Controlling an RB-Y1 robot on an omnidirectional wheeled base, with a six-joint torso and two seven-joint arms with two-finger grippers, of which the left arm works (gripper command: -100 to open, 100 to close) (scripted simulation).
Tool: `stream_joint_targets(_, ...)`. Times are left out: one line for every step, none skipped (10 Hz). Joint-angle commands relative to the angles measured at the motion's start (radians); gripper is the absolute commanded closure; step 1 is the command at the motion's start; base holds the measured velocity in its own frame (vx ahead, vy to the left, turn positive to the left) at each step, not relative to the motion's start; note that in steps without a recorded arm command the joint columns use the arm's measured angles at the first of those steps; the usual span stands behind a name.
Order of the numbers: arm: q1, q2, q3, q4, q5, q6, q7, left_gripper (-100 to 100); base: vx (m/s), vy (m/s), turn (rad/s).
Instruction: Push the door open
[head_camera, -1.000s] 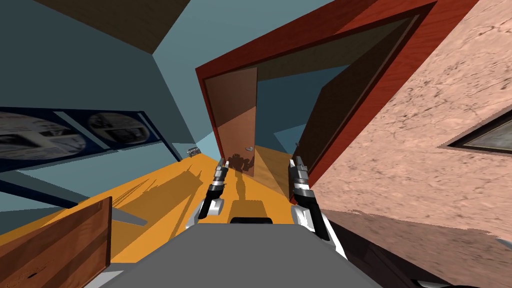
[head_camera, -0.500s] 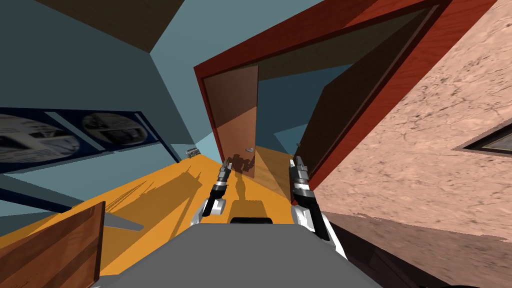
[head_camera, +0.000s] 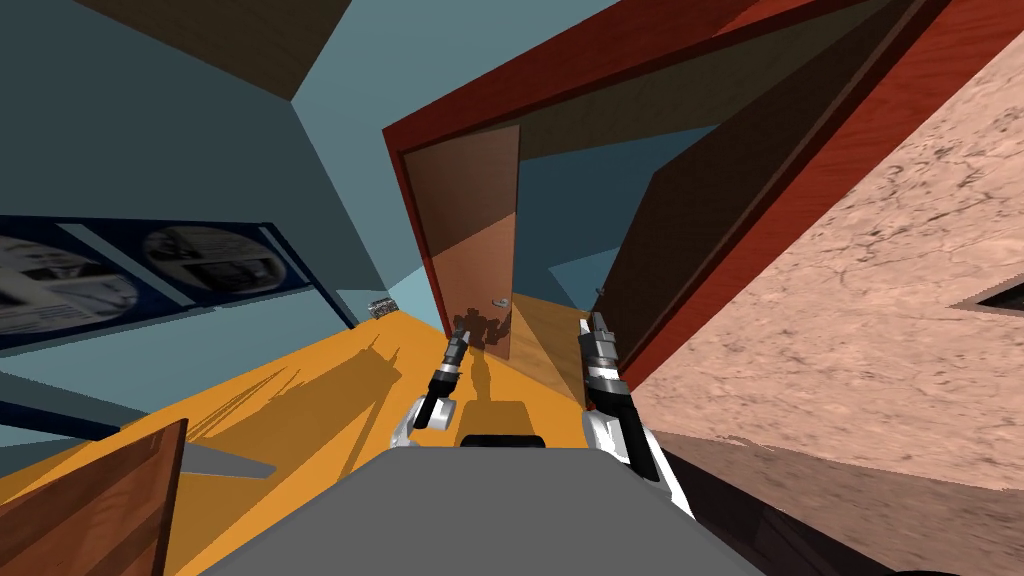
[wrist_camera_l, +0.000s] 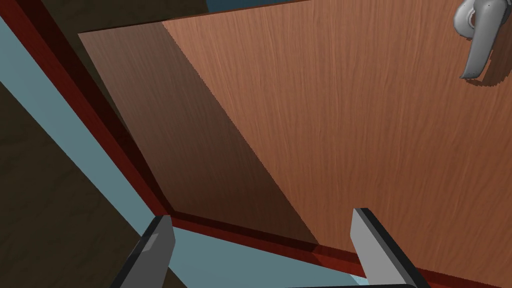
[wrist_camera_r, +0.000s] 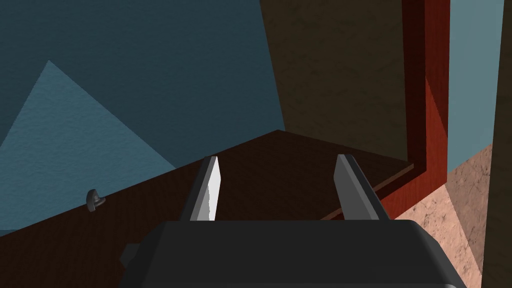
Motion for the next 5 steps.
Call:
stream_joint_targets(-0.019, 0.000, -0.010, 0.050, -0.008, -0.008, 0.007, -100, 0.092, 0.050, -0.015)
stream_joint_targets(-0.032, 0.000, -0.015, 0.081, -0.012, -0.012, 0.011, -100, 0.095, 0.042, -0.013)
stream_joint_targets(-0.044, 0.000, -0.020, 0.114, -0.017, -0.016, 0.016, -100, 0.098, 0.049, -0.009)
stream_joint_targets(-0.056, -0.001, -0.026, 0.153, -0.021, -0.019, 0.020, -100, 0.091, 0.049, -0.017)
stream_joint_targets(-0.068, -0.001, -0.031, 0.185, -0.025, -0.023, 0.024, -100, 0.087, 0.048, -0.012)
